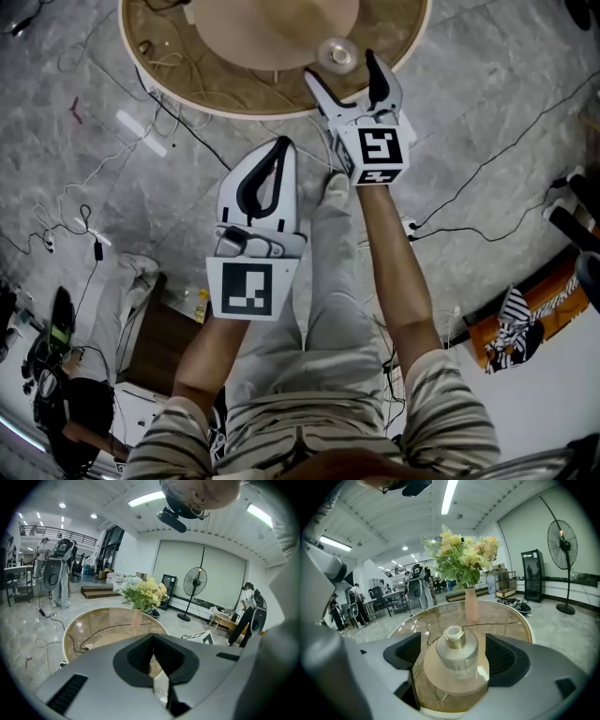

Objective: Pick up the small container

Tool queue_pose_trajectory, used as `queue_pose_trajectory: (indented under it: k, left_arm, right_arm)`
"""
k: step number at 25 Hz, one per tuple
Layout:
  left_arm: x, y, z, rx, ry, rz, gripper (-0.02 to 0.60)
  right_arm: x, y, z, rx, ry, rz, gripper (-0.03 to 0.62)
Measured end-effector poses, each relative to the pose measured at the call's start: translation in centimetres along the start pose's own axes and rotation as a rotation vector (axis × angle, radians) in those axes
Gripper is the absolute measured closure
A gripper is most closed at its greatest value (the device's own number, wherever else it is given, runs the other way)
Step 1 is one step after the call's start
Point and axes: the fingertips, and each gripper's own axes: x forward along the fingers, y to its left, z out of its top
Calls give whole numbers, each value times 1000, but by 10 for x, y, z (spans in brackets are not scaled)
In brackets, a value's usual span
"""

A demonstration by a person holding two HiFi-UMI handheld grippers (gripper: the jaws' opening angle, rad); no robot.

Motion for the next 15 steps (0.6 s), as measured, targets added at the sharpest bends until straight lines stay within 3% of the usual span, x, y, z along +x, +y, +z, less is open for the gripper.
queue_pose_trajectory:
  k: [4, 15]
  left_arm:
    - [2, 7, -7, -1, 7, 8, 583]
    - [8, 14, -27, -22, 39, 19, 583]
  right_arm:
    - [20, -1, -15, -16, 11, -2, 152]
    - [54, -13, -28, -69, 39, -28, 154]
